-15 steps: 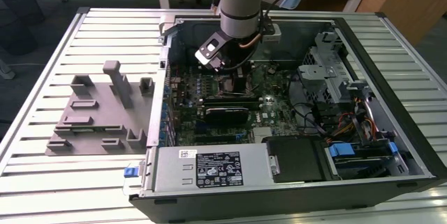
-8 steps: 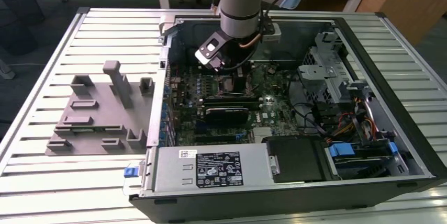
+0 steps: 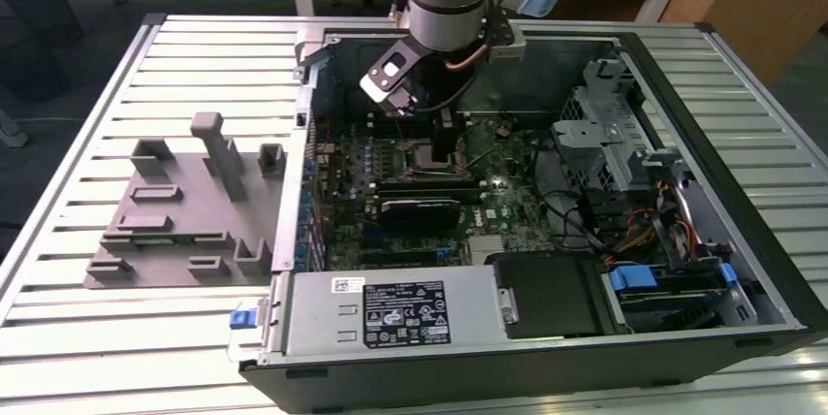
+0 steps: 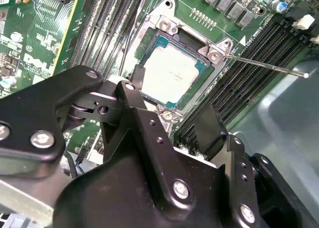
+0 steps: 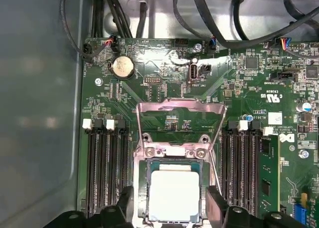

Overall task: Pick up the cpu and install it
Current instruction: 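Place the cpu into insertion slot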

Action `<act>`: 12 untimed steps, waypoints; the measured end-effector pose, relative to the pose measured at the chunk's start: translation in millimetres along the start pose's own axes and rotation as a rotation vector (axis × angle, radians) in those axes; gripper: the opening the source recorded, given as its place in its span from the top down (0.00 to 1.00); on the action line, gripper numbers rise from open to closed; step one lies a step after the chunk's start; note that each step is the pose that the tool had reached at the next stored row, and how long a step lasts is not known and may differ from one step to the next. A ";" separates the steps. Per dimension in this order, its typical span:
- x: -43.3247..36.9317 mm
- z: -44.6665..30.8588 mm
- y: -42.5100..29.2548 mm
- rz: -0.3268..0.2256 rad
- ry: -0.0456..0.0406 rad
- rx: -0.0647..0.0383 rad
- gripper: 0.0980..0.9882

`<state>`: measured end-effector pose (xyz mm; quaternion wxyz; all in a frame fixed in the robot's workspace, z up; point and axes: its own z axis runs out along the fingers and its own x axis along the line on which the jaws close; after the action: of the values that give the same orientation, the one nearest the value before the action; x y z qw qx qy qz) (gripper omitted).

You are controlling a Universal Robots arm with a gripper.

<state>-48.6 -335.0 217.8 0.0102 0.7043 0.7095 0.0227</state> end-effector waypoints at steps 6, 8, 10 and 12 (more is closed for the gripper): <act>0.1 -3.2 0.1 0.000 0.0000 0.000 0.52; 0.1 -4.2 0.2 0.000 0.0000 0.000 0.54; 0.1 -5.2 0.2 0.000 0.0000 0.000 0.61; 0.1 -6.2 0.3 0.000 0.0001 0.000 0.68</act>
<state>-48.6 -335.0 223.9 0.0101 0.7043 0.7095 0.0227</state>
